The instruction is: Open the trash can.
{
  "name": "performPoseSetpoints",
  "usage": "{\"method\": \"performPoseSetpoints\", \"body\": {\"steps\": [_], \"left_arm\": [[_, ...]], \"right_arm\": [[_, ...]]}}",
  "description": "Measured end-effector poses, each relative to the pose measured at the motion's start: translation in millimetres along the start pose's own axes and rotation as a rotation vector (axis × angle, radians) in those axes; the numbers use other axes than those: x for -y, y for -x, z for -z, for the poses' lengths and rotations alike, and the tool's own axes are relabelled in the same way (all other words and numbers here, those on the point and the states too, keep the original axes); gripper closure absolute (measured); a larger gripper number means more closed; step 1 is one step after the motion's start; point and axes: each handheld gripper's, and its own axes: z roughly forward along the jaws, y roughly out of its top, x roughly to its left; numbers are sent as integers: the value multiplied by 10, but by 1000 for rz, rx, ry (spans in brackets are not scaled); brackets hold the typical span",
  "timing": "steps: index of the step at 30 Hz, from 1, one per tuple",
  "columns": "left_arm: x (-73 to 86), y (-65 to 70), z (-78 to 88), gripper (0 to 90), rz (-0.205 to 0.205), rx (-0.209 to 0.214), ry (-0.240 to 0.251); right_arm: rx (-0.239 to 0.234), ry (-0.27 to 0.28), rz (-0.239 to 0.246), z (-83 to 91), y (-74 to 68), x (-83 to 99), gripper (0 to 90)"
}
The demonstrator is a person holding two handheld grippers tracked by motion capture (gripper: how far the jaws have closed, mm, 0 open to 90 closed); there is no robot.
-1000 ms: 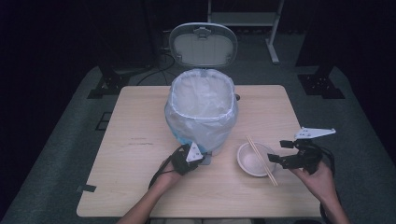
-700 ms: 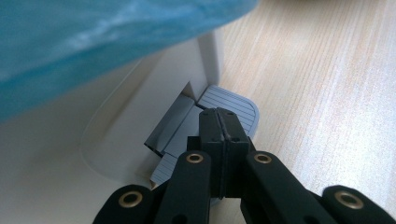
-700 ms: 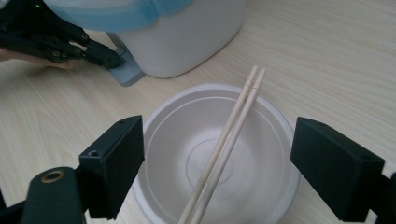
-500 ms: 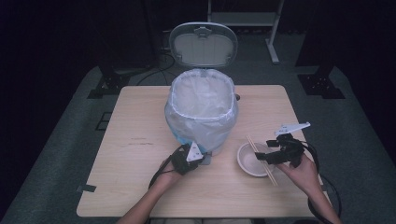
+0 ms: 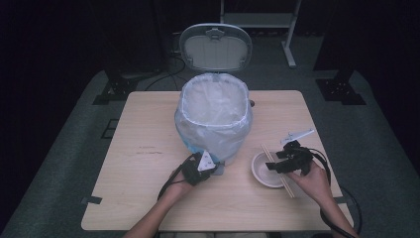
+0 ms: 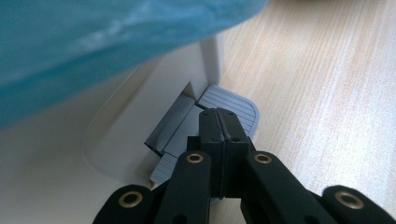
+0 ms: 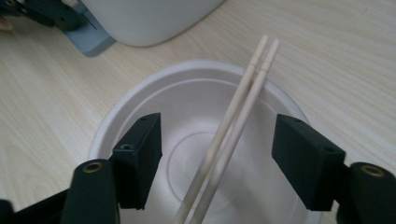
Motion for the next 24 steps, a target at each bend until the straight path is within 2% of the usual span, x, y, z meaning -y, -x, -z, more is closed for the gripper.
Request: {"method": "performPoseSetpoints", "body": {"steps": [3,4,9,16,18,19,24], "left_arm": [[-3,-2,0,900,-3,1,-2],[-3,-2,0,900,-3,1,-2],[-2,-9,5,900,-12,1,-9],[-1,-9,5,900,-11,1,-8],[-2,-9,5,900,-11,1,-8],[-1,-11,6,900,-10,3,-8],[0,-11,6,900,-10,3,-8]], "right_arm": [[12,-33,4,-69,10,15,403],[12,-33,4,-69,10,15,403],[5,-55,17,-123,11,31,531],[2,-88,57,-142,-12,15,693],[-2,-90,63,-143,-15,12,716],[-7,-92,75,-138,-22,6,767],[-22,-98,91,-128,-37,-1,784]]}}
